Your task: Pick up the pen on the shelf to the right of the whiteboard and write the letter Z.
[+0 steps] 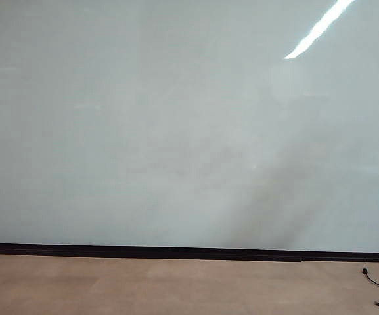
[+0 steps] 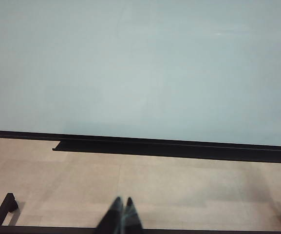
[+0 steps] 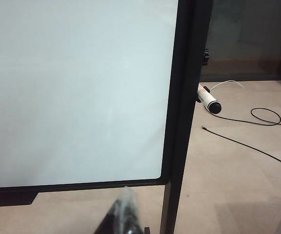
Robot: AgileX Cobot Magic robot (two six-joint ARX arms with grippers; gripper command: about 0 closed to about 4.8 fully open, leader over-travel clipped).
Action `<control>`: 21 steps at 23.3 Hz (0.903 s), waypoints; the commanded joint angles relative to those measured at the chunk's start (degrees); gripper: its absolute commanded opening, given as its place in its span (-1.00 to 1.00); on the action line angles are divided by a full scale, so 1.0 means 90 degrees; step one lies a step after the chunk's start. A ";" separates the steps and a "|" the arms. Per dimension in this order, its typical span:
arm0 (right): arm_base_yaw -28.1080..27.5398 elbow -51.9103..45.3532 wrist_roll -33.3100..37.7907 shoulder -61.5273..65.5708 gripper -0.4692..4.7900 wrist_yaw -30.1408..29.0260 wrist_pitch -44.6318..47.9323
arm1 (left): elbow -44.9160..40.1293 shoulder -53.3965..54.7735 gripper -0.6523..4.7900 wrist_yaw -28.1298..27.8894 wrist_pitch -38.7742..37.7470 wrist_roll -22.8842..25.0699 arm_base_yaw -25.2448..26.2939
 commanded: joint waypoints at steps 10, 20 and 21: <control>0.0000 0.0032 -0.0289 -0.0002 -0.84 0.1763 0.0010 | 0.0012 0.0002 -0.78 0.0002 0.0034 0.0029 -0.0002; 0.0002 0.0032 -0.0624 -0.0002 0.94 0.1668 0.0007 | 0.0012 0.0002 -0.78 0.0002 0.0034 0.0029 -0.0002; 0.0002 0.0032 -0.0624 -0.0002 0.94 0.1668 0.0007 | 0.0012 0.0002 -0.78 0.0002 0.0034 0.0029 -0.0002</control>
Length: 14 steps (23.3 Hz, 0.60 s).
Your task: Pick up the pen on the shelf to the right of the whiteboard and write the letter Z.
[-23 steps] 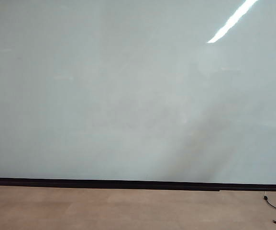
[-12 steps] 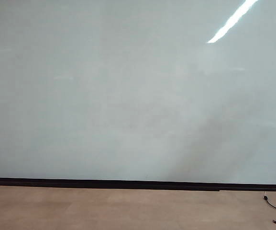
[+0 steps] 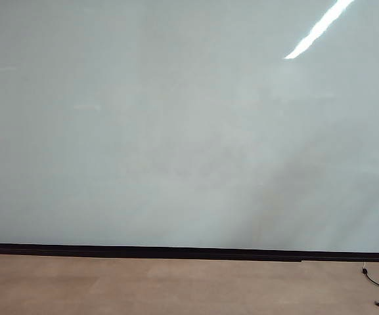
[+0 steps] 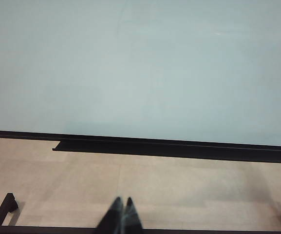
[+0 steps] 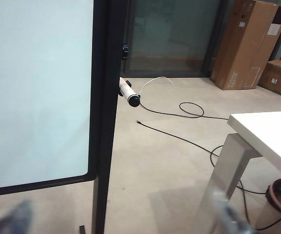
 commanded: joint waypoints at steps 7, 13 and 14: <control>0.0002 0.0032 -0.0019 -0.0002 0.94 -0.0002 0.0194 | 0.0015 0.0002 -0.78 0.0002 0.0034 0.0029 -0.0002; -0.0005 0.0034 -0.0041 -0.0002 0.94 0.0231 0.0884 | 0.0015 0.0002 -0.78 0.0002 0.0034 0.0029 -0.0002; -0.0005 0.0034 -0.0056 -0.0002 0.94 0.0274 0.1015 | 0.0015 0.0002 -0.78 0.0002 0.0034 0.0029 -0.0002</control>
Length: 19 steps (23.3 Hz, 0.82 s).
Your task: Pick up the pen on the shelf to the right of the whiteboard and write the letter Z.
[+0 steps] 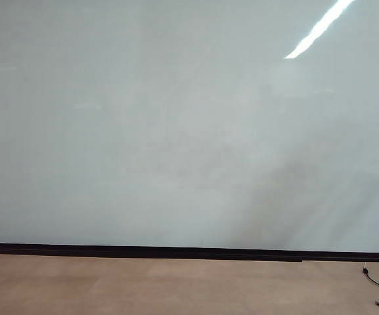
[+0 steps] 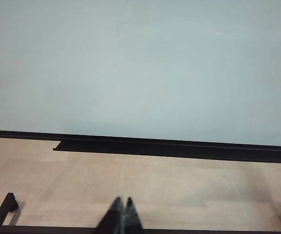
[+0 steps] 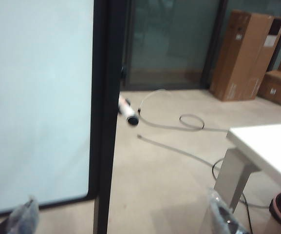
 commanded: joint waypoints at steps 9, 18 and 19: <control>-0.0580 0.0486 -0.0134 0.0877 0.96 -0.0393 0.0903 | 0.0012 0.0002 -0.78 0.0002 0.0034 0.0027 -0.0002; -0.2368 0.0753 -0.0109 0.3742 0.95 -0.3354 0.3376 | 0.0012 0.0002 -0.78 0.0002 0.0034 0.0027 -0.0002; -0.2453 0.0753 -0.0107 0.3997 0.95 -0.3504 0.3628 | 0.0012 0.0002 -0.78 0.0002 0.0034 0.0027 -0.0002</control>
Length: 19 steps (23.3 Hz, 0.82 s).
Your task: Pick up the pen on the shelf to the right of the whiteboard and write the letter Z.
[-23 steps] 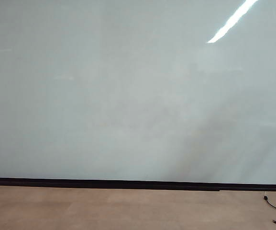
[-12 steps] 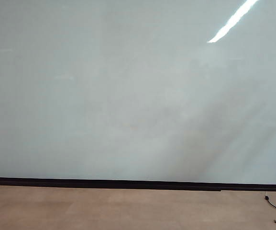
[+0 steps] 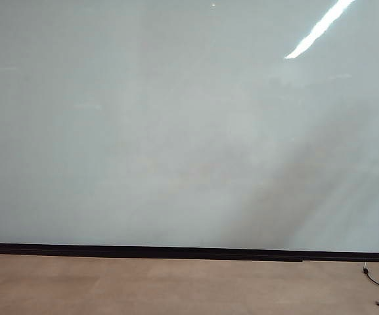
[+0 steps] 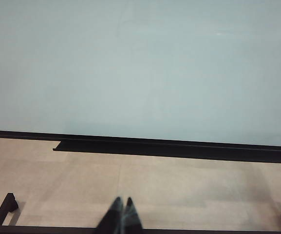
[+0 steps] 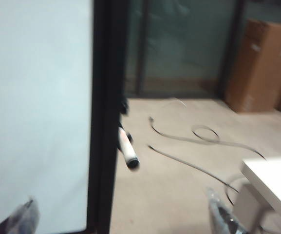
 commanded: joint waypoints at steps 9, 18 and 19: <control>-0.0342 0.0034 0.0143 0.3470 0.94 -0.1052 0.3942 | 0.0015 0.0002 -0.78 0.0000 0.0032 0.0027 -0.0002; -0.0498 0.0806 0.0510 0.6042 0.94 -0.1105 0.5384 | 0.0015 0.0002 -0.78 0.0002 0.0034 0.0027 -0.0002; -0.0532 0.0937 0.0510 0.6220 0.94 -0.1205 0.5411 | 0.0015 0.0002 -0.78 0.0000 0.0034 0.0027 -0.0002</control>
